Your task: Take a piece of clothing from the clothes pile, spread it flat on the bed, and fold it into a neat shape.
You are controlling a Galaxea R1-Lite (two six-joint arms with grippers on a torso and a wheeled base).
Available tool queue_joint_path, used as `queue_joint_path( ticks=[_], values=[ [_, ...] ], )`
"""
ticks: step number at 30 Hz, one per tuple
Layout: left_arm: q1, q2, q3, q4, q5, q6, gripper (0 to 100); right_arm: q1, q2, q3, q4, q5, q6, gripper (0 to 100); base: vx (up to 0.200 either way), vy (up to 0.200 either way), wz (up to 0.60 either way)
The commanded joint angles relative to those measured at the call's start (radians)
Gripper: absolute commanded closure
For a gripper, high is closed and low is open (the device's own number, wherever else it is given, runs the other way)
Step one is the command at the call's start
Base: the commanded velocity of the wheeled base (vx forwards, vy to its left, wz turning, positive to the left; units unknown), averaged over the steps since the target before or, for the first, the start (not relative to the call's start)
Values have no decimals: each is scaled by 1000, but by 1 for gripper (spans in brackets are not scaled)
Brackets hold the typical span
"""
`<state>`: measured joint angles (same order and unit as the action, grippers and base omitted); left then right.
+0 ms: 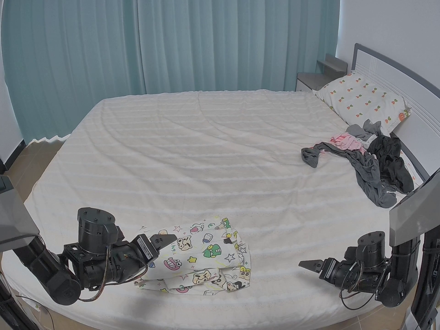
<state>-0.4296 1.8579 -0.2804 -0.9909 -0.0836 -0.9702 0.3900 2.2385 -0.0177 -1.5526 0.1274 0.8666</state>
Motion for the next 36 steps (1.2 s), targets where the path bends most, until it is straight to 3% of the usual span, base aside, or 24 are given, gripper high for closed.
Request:
queue_joint_path(
  ticks=[1,5,8,13,19,24,25,28,36],
  values=[
    [29,12,1,0,-5,-1,0,3,-23,4,-14,-8,-4,0,0,200,0],
    [29,15,0,0,-5,1,0,3,-30,-5,-12,-8,-4,0,0,200,0],
    [29,24,1,0,-5,-1,0,1,-25,-104,-9,-12,-20,0,0,200,0],
    [34,44,1,0,-4,1,0,18,21,-214,-9,-9,-126,0,0,200,0],
    [37,63,1,-6,-4,-2,0,13,141,-318,-9,18,-221,0,0,0,0],
    [46,87,35,-83,-53,-2,0,-22,202,-343,-9,166,-386,0,0,0,0],
    [54,92,49,-118,-62,-1,0,-40,207,-343,-9,222,-437,0,0,0,0],
    [66,113,75,-189,-91,-1,0,-69,205,-361,-9,314,-491,0,0,0,0],
    [68,208,139,-385,-114,7,0,-68,256,-426,-3,351,-502,0,0,0,0]
  ],
)
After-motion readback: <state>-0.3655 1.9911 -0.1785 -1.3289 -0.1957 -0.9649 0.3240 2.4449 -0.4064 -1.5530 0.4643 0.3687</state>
